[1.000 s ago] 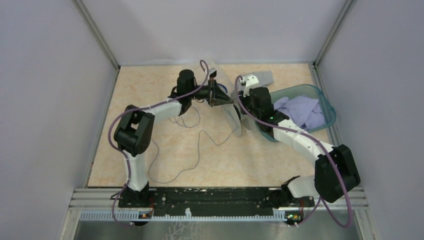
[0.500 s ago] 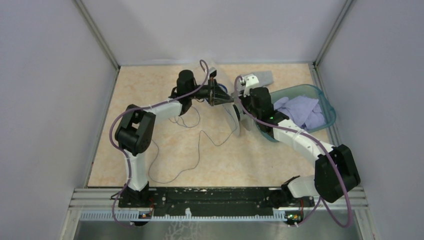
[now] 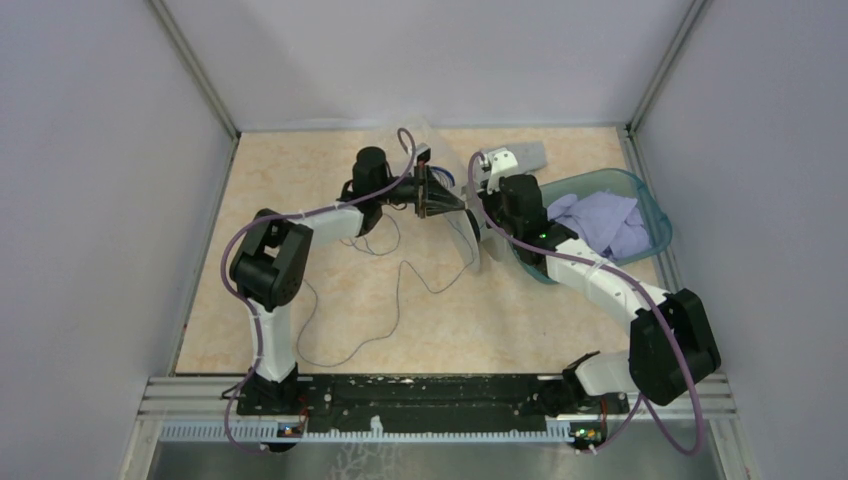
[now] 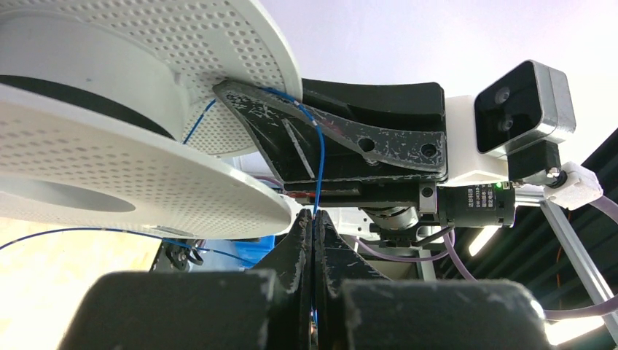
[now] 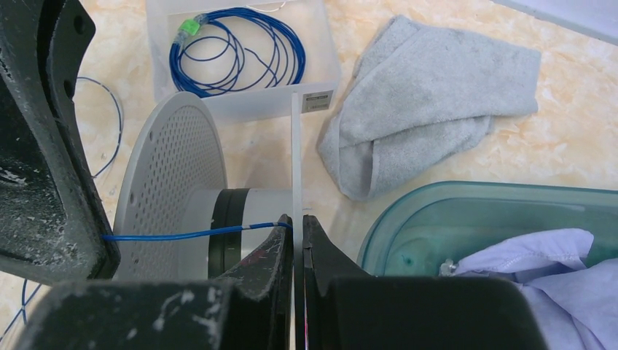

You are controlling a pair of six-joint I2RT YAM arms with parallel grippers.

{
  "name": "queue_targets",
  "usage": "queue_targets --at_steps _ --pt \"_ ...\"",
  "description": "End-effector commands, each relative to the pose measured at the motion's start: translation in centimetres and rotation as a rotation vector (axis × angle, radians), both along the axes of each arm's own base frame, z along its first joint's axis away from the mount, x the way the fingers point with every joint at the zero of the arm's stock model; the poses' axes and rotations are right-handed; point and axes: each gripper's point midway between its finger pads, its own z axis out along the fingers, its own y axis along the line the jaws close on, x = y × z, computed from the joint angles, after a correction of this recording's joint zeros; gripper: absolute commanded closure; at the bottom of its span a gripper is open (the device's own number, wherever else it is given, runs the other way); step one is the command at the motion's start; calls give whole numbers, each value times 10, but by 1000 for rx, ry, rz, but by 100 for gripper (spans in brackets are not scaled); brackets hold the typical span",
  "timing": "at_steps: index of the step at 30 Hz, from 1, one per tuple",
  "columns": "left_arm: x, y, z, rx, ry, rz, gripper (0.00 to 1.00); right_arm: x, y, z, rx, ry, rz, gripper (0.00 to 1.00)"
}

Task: Wrap the cables
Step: Wrap the cable around the cable reel.

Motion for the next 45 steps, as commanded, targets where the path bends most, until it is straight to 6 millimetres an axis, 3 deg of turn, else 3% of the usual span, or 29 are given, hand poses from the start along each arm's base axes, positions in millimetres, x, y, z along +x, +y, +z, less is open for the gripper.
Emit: queue_targets --at_steps 1,14,18,22,25,29,32,35,40,45 --pt "7 8 -2 -9 -9 34 100 5 1 15 6 -68 6 97" --pt "23 29 -12 45 -37 85 100 5 2 9 27 -38 94 99" --pt "30 28 -5 70 -123 74 100 4 5 15 34 -32 137 100" --pt "37 29 14 64 -245 61 79 -1 14 29 27 -23 208 100" --pt "43 39 35 38 -346 54 62 -4 18 45 7 -25 255 100" --pt "50 69 58 25 -489 70 29 -10 15 74 -23 -45 280 100" --pt "50 97 66 41 -652 97 15 -12 7 104 -43 -74 268 100" --pt "42 113 59 102 -851 85 12 -15 -2 137 -50 -105 239 100" --pt "9 120 36 139 -1161 -22 11 -24 -6 185 -16 -117 223 100" --pt "-14 123 -6 225 -1477 -209 11 -33 -3 218 35 -121 236 100"
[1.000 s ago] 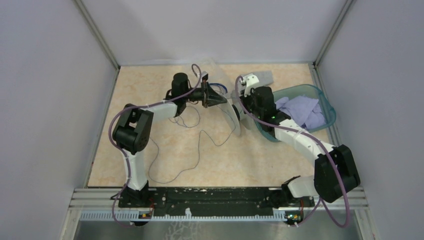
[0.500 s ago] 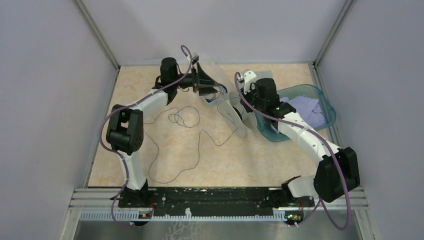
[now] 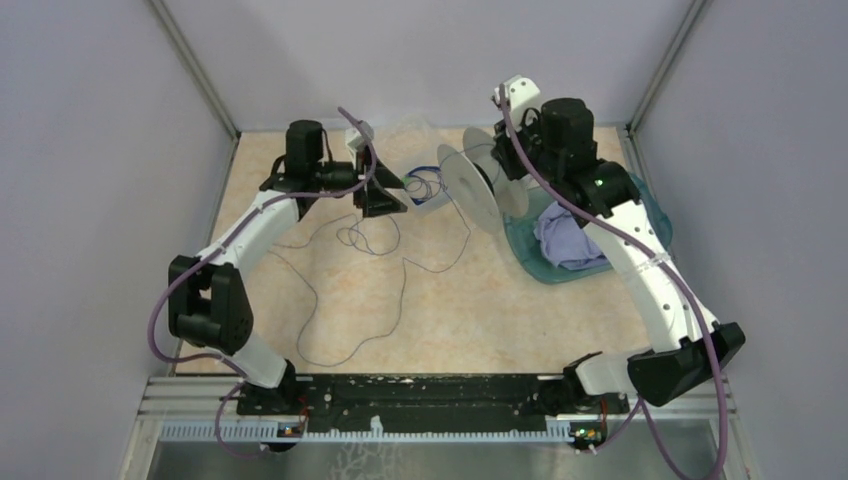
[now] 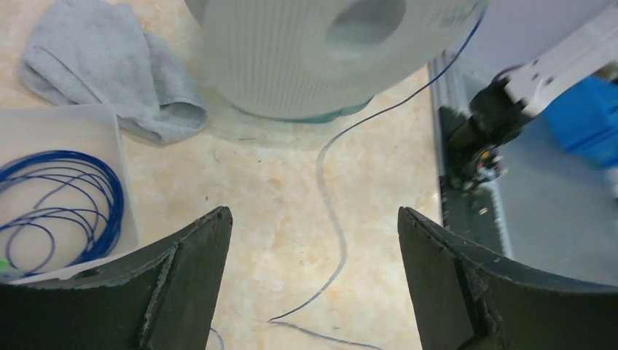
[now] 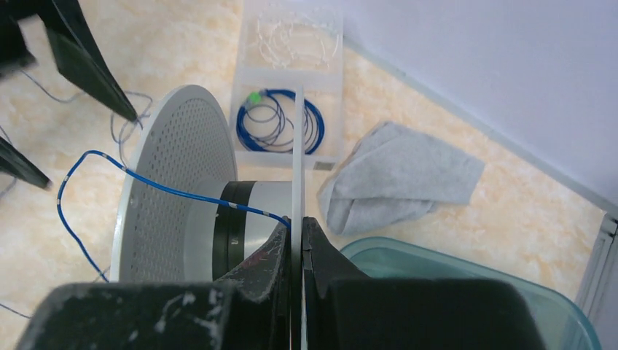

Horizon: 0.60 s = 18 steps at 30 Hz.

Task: Wrap the cables
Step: Wrap the cable around the cable reel.

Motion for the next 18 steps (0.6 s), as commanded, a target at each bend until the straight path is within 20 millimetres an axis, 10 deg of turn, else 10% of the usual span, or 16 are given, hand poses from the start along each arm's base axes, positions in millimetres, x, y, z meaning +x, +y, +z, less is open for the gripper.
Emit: queue_targets --at_steps 1,18 --pt "-25 3 -59 199 -340 -169 12 -16 -1 62 94 -76 10 100" --pt "-89 -54 -149 418 -539 -509 22 -30 -3 95 123 -90 32 100"
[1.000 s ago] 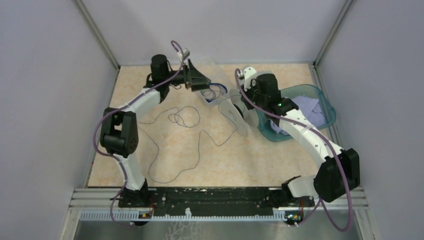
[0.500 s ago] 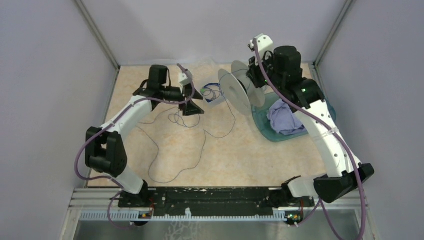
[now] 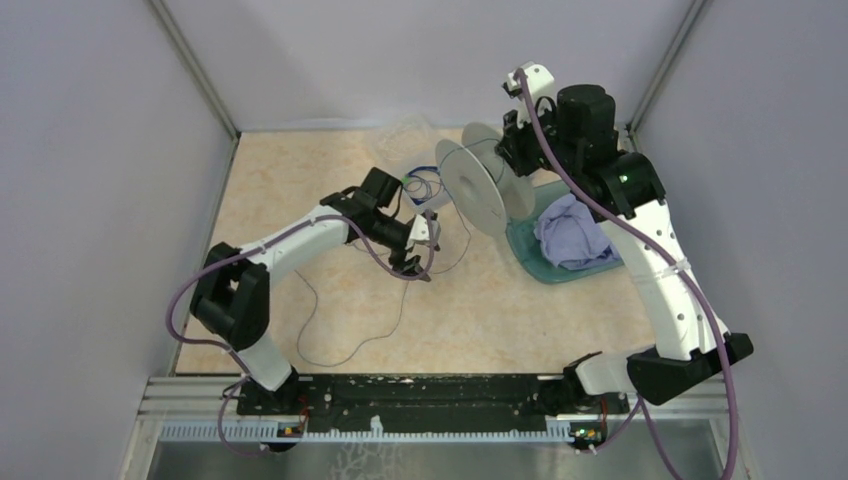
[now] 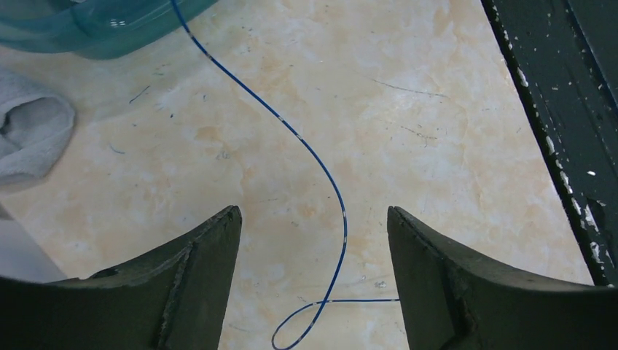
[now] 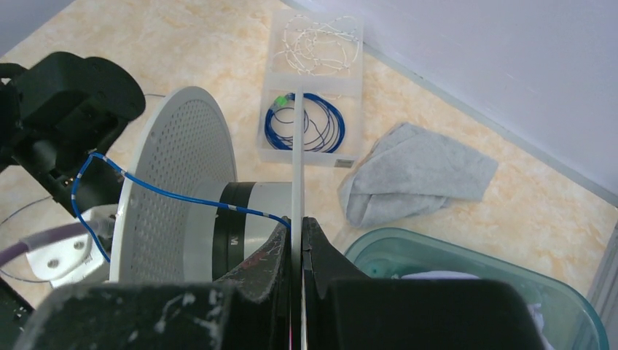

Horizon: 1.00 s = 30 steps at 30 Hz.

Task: Wrap the cables
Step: Wrap the cable around the cable reel.

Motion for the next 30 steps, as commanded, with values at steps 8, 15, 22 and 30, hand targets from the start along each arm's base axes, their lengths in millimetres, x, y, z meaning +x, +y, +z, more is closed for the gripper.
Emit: queue_targets --at_steps 8,15,22,30 --pt "-9 0 -40 129 -40 -65 53 0 -7 40 47 -111 -24 100" --pt "-6 6 -32 174 -69 -27 99 5 -12 34 39 -120 -56 100" --pt "8 25 44 51 -84 110 100 12 -29 8 -38 -112 -125 100" --pt "80 104 166 -341 -21 471 100 3 -37 -21 -107 -77 -106 100"
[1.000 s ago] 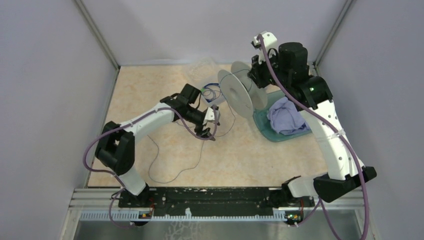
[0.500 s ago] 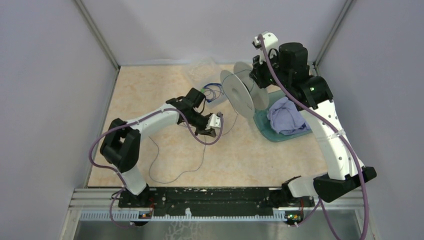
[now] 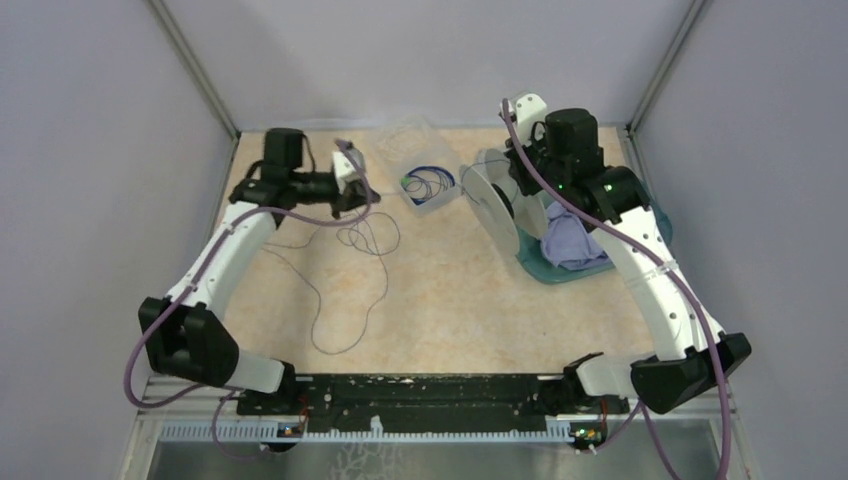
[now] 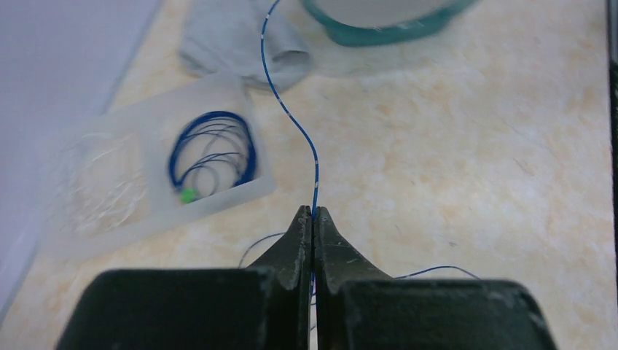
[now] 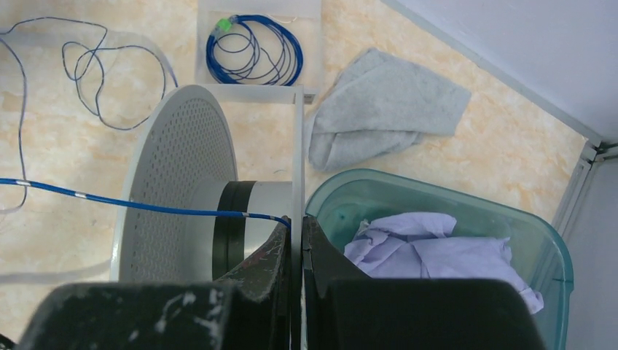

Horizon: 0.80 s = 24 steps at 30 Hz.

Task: Wrap the cables
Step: Wrap the cable around the cable reel.

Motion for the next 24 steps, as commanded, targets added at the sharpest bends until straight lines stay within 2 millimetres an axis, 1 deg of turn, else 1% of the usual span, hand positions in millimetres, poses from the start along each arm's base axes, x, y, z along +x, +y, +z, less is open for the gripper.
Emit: queue_targets --at_steps 1,4,7,8,12,16,20,24 --pt "33 31 74 -268 46 155 100 -6 -4 40 35 -145 23 100" --pt "57 50 90 -366 87 287 100 -14 0 33 30 -124 68 100" --pt "84 64 96 -422 117 429 100 -23 5 30 35 -124 124 100" --pt "94 68 94 -429 128 477 100 -27 8 30 41 -118 144 100" --pt "128 85 82 -437 161 647 100 -38 15 30 55 -86 204 100" --pt "148 98 64 -413 186 767 100 -45 20 36 76 -73 240 100" --pt "158 107 40 -355 194 831 100 -47 26 50 116 -63 251 100" --pt "160 108 12 -278 213 860 100 -46 36 66 174 -45 267 100"
